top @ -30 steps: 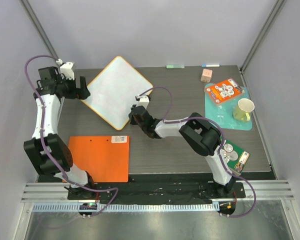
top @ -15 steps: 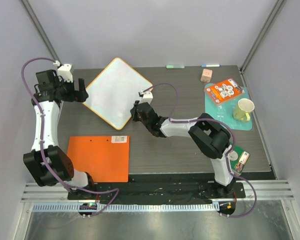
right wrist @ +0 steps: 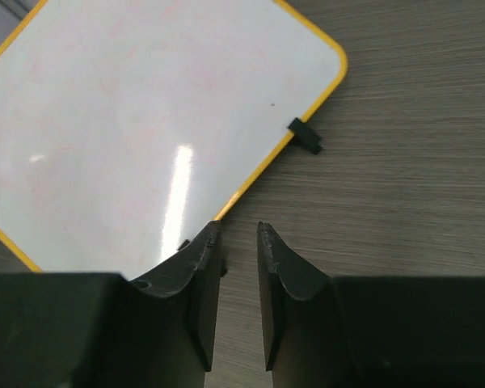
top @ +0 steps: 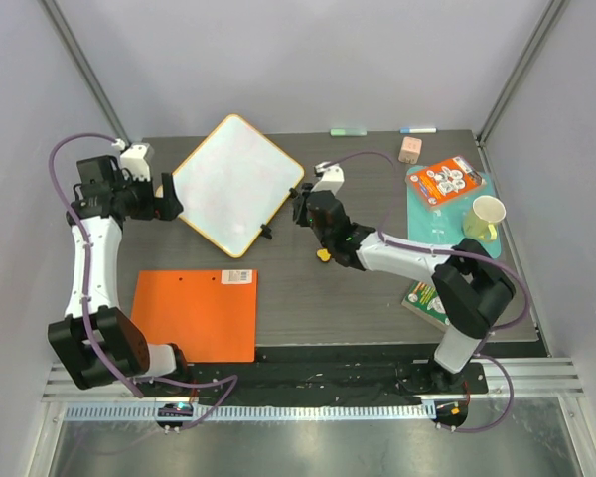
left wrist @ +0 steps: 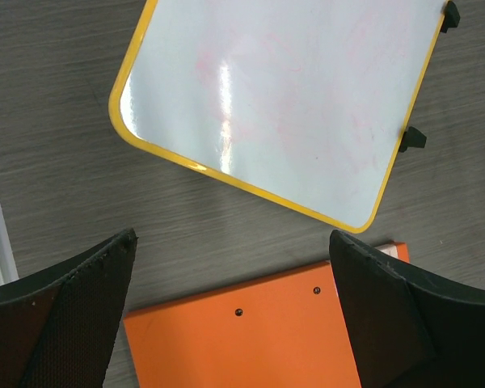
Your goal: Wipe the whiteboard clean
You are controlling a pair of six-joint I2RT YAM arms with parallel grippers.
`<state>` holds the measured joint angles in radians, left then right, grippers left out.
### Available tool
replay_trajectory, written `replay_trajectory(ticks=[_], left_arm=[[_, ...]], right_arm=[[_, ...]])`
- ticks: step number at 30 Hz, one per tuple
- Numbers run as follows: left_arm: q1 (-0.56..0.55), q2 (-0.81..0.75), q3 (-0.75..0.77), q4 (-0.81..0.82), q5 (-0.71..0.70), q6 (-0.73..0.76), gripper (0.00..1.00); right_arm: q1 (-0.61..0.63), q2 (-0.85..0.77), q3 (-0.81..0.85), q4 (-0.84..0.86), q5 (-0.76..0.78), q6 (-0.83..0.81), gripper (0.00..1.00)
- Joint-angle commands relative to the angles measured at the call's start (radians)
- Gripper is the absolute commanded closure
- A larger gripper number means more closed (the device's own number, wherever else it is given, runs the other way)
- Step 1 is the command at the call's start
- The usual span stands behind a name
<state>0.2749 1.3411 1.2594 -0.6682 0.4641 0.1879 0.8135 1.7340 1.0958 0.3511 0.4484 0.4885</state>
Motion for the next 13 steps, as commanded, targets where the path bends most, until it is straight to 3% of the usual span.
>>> replay_trajectory(ticks=[1,4,10,13], left_arm=[[-0.003,-0.020,-0.008,-0.021,0.010,-0.024,0.00],[-0.003,-0.031,-0.031,-0.018,0.031,-0.034,0.00],[-0.003,-0.068,-0.086,0.007,0.090,-0.065,0.00],[-0.003,-0.086,-0.112,0.042,0.102,-0.108,0.00]], right_arm=[[-0.056,-0.129,-0.066,-0.098,0.039,-0.045,0.69],[-0.088,-0.216,-0.135,-0.135,0.039,-0.042,0.65],[-0.157,-0.384,-0.273,-0.250,0.056,-0.013,0.37],[-0.174,-0.493,-0.347,-0.305,0.148,-0.030,0.20]])
